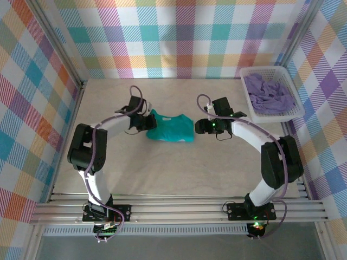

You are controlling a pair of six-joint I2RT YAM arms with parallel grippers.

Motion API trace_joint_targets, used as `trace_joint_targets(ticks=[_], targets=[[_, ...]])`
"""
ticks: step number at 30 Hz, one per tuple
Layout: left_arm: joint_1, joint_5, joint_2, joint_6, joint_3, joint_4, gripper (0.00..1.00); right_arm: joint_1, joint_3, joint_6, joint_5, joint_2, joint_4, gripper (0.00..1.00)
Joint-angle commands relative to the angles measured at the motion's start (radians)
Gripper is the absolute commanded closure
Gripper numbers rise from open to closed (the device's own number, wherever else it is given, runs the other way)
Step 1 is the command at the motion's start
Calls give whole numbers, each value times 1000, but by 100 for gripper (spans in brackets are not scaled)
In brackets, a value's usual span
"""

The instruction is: Fold the inside-out t-shirt

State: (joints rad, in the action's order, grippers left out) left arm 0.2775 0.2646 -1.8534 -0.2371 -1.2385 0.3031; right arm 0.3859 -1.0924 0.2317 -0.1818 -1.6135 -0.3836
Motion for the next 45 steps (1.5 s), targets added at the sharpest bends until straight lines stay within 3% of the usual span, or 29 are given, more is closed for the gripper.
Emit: trace_joint_targets(ticks=[1, 6, 12, 18, 23, 26, 28, 32, 36, 39, 42, 45], targets=[[-41, -219, 63, 229, -128, 280, 100, -5, 28, 21, -58, 51, 33, 35], [-116, -500, -16, 446, -320, 420, 100, -5, 51, 14, -102, 66, 56, 35], [-225, -670, -212, 668, -612, 504, 100, -5, 80, 13, -144, 78, 95, 35], [-347, -850, -370, 845, -750, 411, 100, -7, 102, 14, -150, 113, 120, 33], [-419, -883, -462, 932, -783, 285, 91, -10, 111, 15, -127, 120, 134, 32], [-453, -933, -536, 899, -860, 271, 80, -10, 102, 10, -109, 116, 115, 32], [-467, -986, -584, 848, -935, 284, 60, -12, 99, 6, -91, 120, 100, 32], [-462, -1023, -607, 695, -1051, 362, 32, -12, 92, -1, -43, 140, 80, 31], [-452, -964, -508, 494, -1050, 462, 21, -12, 109, -28, 97, 165, 83, 28], [-448, -782, -288, 282, -835, 437, 16, -13, 119, -48, 238, 192, 86, 20], [-430, -641, -1, 139, -462, 236, 6, -15, 151, -77, 352, 236, 139, 3], [-414, -547, 273, 16, -123, 72, 0, -40, 200, -90, 436, 265, 211, 0]])
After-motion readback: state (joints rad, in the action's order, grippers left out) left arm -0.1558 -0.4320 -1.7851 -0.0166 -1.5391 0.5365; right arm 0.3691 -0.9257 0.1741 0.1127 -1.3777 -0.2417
